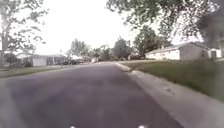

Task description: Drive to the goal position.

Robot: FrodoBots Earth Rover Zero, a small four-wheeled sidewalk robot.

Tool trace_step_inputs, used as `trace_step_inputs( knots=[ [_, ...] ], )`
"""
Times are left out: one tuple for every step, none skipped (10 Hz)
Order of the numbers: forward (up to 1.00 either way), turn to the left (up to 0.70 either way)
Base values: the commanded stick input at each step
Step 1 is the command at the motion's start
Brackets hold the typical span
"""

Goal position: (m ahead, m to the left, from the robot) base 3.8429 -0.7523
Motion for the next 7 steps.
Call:
trace_step_inputs(
  knots=[
    [1.0, -0.01],
    [1.0, -0.01],
    [1.0, -0.01],
    [1.0, -0.01],
    [1.0, -0.01],
    [1.0, -0.01],
    [1.0, -0.01]
  ],
)
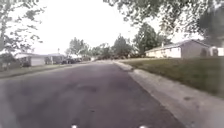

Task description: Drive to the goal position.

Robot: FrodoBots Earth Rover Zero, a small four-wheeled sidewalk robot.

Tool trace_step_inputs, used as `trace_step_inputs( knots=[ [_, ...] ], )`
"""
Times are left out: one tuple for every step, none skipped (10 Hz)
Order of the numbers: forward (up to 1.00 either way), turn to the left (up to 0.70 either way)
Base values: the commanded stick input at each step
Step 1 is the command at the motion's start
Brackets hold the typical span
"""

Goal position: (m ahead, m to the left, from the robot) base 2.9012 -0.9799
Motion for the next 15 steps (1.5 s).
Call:
trace_step_inputs(
  knots=[
    [1.0, -0.01],
    [1.0, -0.01],
    [1.0, -0.01],
    [1.0, -0.01],
    [1.0, -0.01],
    [1.0, -0.01],
    [1.0, -0.01],
    [1.0, -0.01],
    [1.0, -0.01],
    [1.0, -0.01],
    [1.0, -0.01],
    [1.0, -0.01],
    [1.0, -0.01],
    [1.0, -0.01],
    [1.0, -0.01]
  ],
)
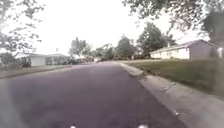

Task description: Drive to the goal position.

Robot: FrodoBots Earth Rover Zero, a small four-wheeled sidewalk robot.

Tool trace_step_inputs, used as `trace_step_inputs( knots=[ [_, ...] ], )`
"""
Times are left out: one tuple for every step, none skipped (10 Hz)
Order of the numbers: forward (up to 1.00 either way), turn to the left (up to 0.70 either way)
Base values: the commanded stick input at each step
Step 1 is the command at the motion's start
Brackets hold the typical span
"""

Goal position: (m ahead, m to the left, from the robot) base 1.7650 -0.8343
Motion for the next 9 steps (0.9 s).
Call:
trace_step_inputs(
  knots=[
    [1.0, -0.01],
    [1.0, -0.01],
    [1.0, -0.01],
    [1.0, -0.01],
    [1.0, -0.01],
    [1.0, -0.01],
    [1.0, -0.01],
    [1.0, -0.22],
    [1.0, -0.38]
  ],
)
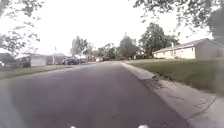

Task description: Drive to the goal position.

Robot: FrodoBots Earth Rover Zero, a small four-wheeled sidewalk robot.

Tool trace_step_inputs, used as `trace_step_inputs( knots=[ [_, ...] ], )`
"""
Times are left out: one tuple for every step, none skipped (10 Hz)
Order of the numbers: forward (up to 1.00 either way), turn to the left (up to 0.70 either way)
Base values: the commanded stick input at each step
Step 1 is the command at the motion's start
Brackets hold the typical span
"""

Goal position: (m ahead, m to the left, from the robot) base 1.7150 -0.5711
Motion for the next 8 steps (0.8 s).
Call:
trace_step_inputs(
  knots=[
    [1.0, -0.31],
    [1.0, -0.24],
    [1.0, -0.17],
    [1.0, -0.1],
    [1.0, -0.04],
    [1.0, -0.01],
    [1.0, -0.01],
    [1.0, -0.01]
  ],
)
